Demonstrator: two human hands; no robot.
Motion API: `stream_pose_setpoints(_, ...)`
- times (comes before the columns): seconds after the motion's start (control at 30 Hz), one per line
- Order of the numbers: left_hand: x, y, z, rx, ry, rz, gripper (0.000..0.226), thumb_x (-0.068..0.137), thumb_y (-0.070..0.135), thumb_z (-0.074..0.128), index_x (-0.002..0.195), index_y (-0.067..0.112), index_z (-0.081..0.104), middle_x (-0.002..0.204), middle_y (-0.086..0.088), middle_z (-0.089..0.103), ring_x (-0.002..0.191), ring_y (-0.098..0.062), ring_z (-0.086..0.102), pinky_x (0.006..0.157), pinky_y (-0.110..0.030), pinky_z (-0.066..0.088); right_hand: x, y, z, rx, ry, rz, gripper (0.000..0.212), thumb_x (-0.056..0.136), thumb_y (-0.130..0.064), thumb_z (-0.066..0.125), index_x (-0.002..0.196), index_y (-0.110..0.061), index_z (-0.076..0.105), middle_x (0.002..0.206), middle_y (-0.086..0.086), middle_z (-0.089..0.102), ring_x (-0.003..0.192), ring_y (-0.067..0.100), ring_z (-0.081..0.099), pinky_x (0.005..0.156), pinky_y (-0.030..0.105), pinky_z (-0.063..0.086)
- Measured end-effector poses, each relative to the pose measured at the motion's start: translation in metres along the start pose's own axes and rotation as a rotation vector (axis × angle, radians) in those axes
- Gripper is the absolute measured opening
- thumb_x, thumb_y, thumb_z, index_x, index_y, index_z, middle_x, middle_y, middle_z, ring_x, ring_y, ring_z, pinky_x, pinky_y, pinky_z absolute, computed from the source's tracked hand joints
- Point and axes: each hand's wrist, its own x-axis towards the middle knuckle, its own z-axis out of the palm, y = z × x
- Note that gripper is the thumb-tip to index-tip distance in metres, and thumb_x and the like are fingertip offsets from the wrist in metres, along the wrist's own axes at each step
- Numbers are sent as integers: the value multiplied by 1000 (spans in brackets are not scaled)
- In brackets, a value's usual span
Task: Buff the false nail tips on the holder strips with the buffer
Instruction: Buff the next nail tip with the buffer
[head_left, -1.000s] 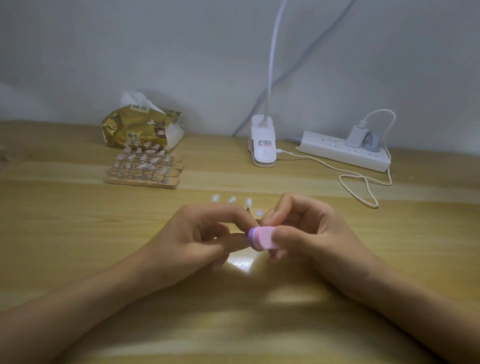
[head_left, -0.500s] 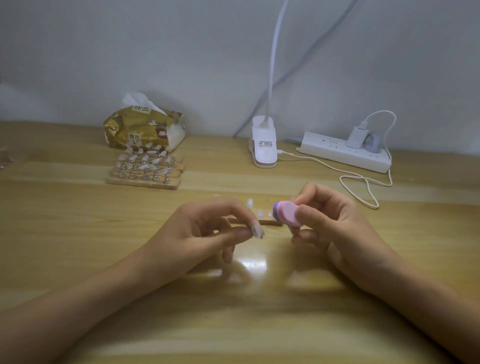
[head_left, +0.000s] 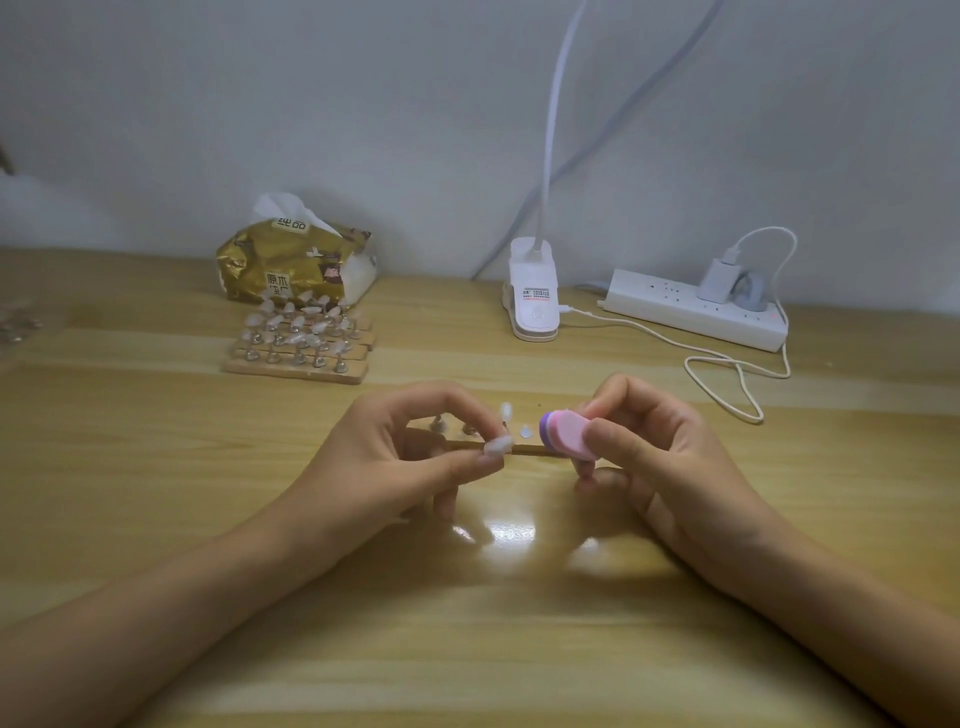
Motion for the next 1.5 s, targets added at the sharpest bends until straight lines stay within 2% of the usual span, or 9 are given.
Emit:
stream_pose_setpoints(0.13,0,2,1,7,-51,16,22,69,38,79,80,21,70,90,-32,64,52,-17,57,47,-21,41,1,0,1,1,-12,2,16,77,-12,69,68,-25,70,77,3,67,63,9,59,56,20,53)
stream_pose_setpoints(0.3,0,1,3,25,-63,17,11,74,20,78,77,18,68,63,4,65,49,-8,57,43,-14,40,3,0,5,-7,-44,-1,15,77,-10,71,71,-23,69,80,8,68,65,13,60,57,21,54)
stream_pose_setpoints(0.5,1,-1,2,83,-39,65,18,67,30,81,71,22,66,70,2,65,51,-15,59,48,-26,44,2,0,13,-76,-113,-3,15,77,-12,82,76,-18,69,82,9,68,63,11,62,58,20,54)
stream_pose_setpoints(0.63,2,-2,3,50,-44,53,15,72,16,79,69,18,64,74,2,72,51,-14,57,51,-21,48,3,-3,8,-44,-13,15,17,75,-10,82,70,-20,69,82,9,69,64,10,62,57,19,54)
stream_pose_setpoints(0.77,2,-1,3,74,-68,84,17,69,29,79,69,21,64,66,4,65,48,-14,57,49,-21,45,1,0,16,-60,-148,21,16,79,-4,77,76,-18,70,82,9,70,64,12,64,59,20,55)
stream_pose_setpoints(0.9,1,0,4,59,-83,83,18,74,16,79,68,25,64,72,4,71,51,-22,59,51,-20,47,3,-4,9,-57,-24,39,16,76,-10,79,70,-21,69,78,8,68,62,10,62,57,18,54)
stream_pose_setpoints(1.2,1,0,4,41,-88,88,19,75,14,78,69,24,64,70,2,71,49,-22,58,51,-17,45,2,-2,7,-51,-51,53,18,73,-13,84,69,-23,69,82,10,68,62,9,61,57,18,53)
stream_pose_setpoints(1.3,1,-1,3,50,-105,101,16,73,20,79,70,22,63,67,7,65,46,-14,56,50,-17,42,0,-1,13,-40,-184,41,15,77,-9,78,74,-21,70,81,6,70,62,9,63,58,18,54)
stream_pose_setpoints(1.5,1,0,4,41,-99,101,13,72,24,78,69,25,65,68,5,67,48,-21,57,50,-18,44,0,-3,8,-46,-85,39,17,75,-11,80,70,-24,69,82,9,70,64,11,62,56,18,53)
